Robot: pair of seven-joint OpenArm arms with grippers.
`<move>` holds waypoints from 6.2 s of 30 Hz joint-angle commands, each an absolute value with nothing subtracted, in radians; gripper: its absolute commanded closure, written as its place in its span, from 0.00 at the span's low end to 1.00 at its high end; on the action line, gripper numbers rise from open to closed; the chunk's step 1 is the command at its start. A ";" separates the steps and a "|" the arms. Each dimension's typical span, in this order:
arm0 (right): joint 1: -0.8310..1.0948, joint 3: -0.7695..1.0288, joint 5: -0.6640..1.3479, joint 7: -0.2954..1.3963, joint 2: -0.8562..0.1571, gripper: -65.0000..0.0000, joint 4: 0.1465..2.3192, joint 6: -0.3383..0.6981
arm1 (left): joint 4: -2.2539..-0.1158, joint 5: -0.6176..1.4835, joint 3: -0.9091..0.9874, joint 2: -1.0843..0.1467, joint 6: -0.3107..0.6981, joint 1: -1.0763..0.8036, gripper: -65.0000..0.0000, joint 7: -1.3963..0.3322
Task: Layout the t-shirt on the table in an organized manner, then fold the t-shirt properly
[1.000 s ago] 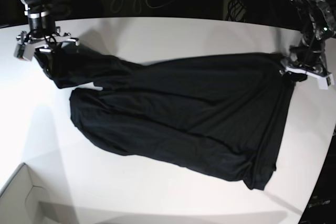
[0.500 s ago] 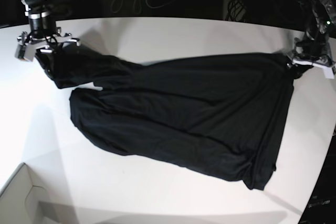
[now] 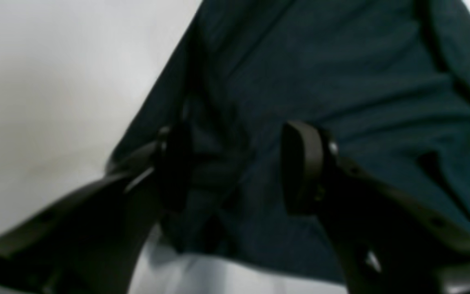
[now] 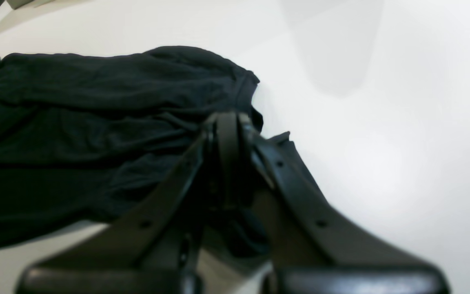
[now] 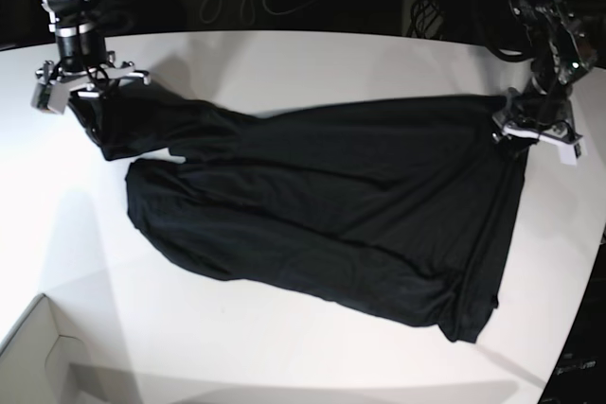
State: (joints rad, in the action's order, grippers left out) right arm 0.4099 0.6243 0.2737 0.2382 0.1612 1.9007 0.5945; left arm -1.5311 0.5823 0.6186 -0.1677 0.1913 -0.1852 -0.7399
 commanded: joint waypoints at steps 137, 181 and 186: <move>0.337 0.624 0.289 0.208 0.157 1.00 1.847 0.599 | -1.385 0.862 0.903 -0.156 0.196 -0.225 0.86 -0.731; 0.174 0.682 0.292 0.263 0.076 1.00 1.994 0.596 | -1.515 0.911 0.851 -0.205 0.186 0.015 1.00 -0.731; 0.062 0.753 0.292 0.407 0.036 1.00 1.995 0.596 | -1.506 0.903 0.849 -0.219 0.185 0.073 1.00 -0.731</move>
State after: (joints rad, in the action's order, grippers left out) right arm 0.0715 0.7540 0.2695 0.4404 0.0444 1.9759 0.5957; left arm -1.4902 0.8814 0.8452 -0.1993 0.1829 0.0582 -0.7547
